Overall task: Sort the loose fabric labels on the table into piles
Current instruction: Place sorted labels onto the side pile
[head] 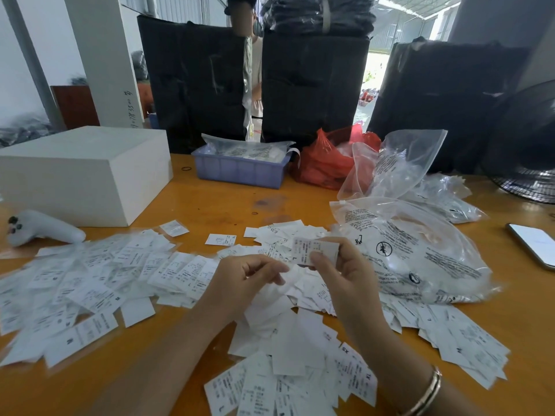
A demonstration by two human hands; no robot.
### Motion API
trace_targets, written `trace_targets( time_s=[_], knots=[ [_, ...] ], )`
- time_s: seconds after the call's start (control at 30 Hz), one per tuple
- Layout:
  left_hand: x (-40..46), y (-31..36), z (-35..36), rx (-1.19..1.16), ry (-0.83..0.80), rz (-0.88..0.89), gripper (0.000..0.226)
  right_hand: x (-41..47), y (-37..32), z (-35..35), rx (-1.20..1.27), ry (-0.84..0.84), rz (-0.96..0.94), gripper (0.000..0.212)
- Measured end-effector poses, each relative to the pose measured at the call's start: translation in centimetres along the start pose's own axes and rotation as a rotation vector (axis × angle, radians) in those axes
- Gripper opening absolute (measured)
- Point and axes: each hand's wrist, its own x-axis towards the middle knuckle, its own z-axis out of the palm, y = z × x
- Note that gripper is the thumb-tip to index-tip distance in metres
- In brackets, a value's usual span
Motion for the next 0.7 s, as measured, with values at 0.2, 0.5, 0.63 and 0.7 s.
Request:
trace_targets(
  time_s=[0.2,0.5,0.63,0.7],
  knots=[
    [-0.12,-0.19,-0.01,-0.019,-0.016,0.027,0.018,0.0,-0.25,0.26,-0.015,-0.051,0.058,0.015],
    [-0.15,-0.34,0.12,-0.004,-0.035,0.055,0.023,0.11,-0.29,0.02,0.058,-0.051,0.122,0.011],
    [-0.16,-0.39,0.08,-0.007,-0.039,0.056,0.02,0.28,-0.27,-0.17,0.111,-0.041,0.19,0.021],
    [-0.18,-0.36,0.01,-0.02,-0.037,0.065,0.019,0.58,-0.28,-0.64,0.127,-0.023,0.236,0.026]
  ],
)
